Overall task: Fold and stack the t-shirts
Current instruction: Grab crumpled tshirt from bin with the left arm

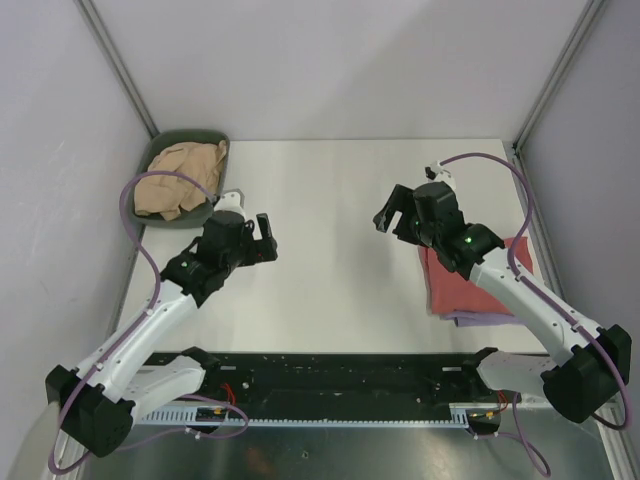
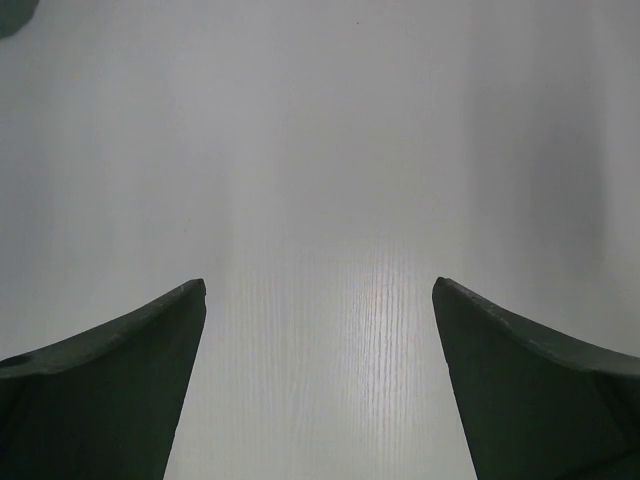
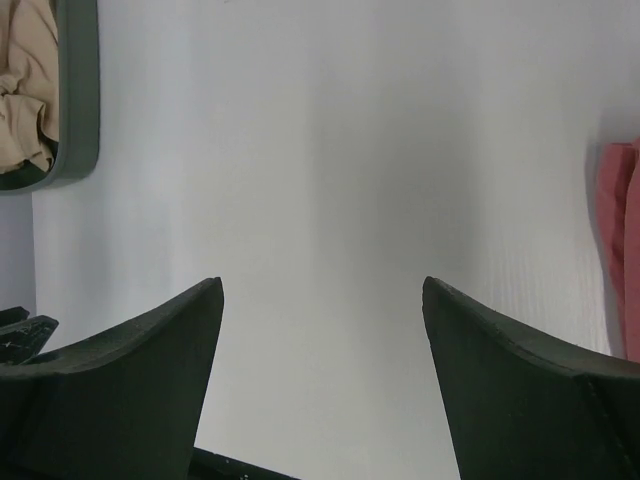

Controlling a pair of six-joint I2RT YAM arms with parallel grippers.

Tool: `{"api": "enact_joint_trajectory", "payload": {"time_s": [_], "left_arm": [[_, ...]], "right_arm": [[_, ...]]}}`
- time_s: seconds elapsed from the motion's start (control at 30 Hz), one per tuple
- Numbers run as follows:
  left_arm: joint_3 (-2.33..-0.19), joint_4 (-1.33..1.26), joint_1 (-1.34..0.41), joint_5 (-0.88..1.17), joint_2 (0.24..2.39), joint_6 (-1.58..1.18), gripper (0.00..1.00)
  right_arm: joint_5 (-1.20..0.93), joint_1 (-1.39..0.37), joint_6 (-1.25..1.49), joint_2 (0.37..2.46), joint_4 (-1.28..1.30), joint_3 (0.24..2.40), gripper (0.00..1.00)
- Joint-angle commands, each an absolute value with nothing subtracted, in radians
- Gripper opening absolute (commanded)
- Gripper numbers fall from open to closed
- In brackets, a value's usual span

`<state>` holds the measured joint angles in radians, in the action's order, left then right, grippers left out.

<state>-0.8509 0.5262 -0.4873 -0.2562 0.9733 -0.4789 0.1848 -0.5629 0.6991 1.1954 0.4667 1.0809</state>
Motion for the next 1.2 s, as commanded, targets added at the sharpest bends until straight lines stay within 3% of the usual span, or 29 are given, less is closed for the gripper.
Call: {"api": "enact_joint_trajectory", "payload": {"time_s": [0.0,0.23,0.4,0.87,1.17], "left_arm": [[-0.900,0.503,-0.476,-0.257,0.971,-0.475,0.99],[-0.987,0.501,-0.409,-0.279,1.013,-0.474,0.99],[-1.095,0.499,-0.270,-0.278,1.133,-0.494,0.99],[-1.502,0.423,0.128,-0.285,1.734,-0.583,0.99],[-1.846,0.412,0.216,-0.318,2.145,-0.538,1.00]], "right_arm": [[0.182,-0.562,0.705,1.185,0.460,1.089,0.85],[0.178,-0.562,0.702,1.183,0.470,1.089,0.85],[0.175,-0.563,0.695,1.180,0.476,1.089,0.85],[0.121,-0.559,0.662,1.191,0.461,1.089,0.85],[0.110,-0.559,0.625,1.210,0.482,1.089,0.85]]}}
